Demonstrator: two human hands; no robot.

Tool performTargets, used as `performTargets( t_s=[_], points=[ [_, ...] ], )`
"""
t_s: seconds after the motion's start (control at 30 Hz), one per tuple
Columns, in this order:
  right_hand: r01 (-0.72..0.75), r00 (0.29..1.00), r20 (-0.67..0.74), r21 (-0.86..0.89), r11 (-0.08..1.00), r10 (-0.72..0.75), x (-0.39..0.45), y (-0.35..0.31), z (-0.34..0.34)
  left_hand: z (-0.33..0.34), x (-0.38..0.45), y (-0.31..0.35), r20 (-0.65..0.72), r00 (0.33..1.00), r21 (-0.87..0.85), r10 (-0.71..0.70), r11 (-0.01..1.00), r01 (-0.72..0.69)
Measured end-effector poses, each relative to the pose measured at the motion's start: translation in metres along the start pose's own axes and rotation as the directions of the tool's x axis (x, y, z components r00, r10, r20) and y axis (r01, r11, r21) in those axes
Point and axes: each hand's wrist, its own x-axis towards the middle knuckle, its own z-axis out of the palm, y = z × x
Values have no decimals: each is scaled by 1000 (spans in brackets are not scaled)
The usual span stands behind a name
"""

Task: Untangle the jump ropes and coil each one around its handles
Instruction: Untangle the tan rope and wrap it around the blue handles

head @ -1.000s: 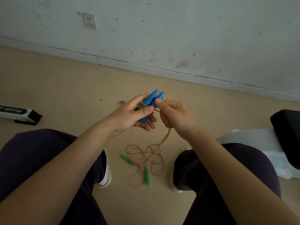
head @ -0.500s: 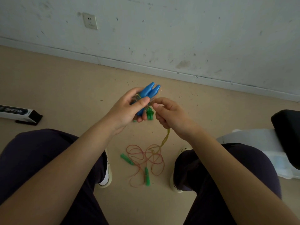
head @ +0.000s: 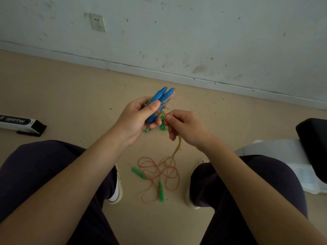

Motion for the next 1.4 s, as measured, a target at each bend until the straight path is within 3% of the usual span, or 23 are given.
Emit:
performTargets(
  t_s=[0.07, 0.2, 0.37, 0.5, 0.6, 0.9, 1.13, 1.4],
  points=[
    [2, 999, -35, -1, 1000, -2, 2, 2, -2, 2, -1, 1, -22, 1000, -26, 2, 1000, -2],
    [30, 998, -52, -6, 1000, -30, 1, 0, -4, 4, 1, -4, -132, 991, 133, 15, 991, 2],
    [53, 999, 5, -125, 991, -52, -1, -7, -5, 4, 2, -8, -147, 988, 247, 53, 969, -15],
    [66, 996, 64, -147, 987, -57, -6, -8, -8, 4, 1, -7, -179, 981, 234, 72, 972, -28],
    [154, 987, 77, -151, 976, -144, -8, -8, -10, -2, 2, -6, -209, 976, 232, 59, 973, -9],
    [283, 929, -134, -341, 897, -344, -2, 2, -29, 0, -3, -1, 65, 988, 385, -139, 917, 104],
    [251, 960, -72, -197, 948, -270, -4, -2, -20, 0, -6, 0, 188, 944, 469, -270, 869, 155],
    [136, 983, -120, -43, 990, -140, 0, -2, -19, 5, -13, 1, 212, 944, 528, -253, 843, 108]
  ],
)
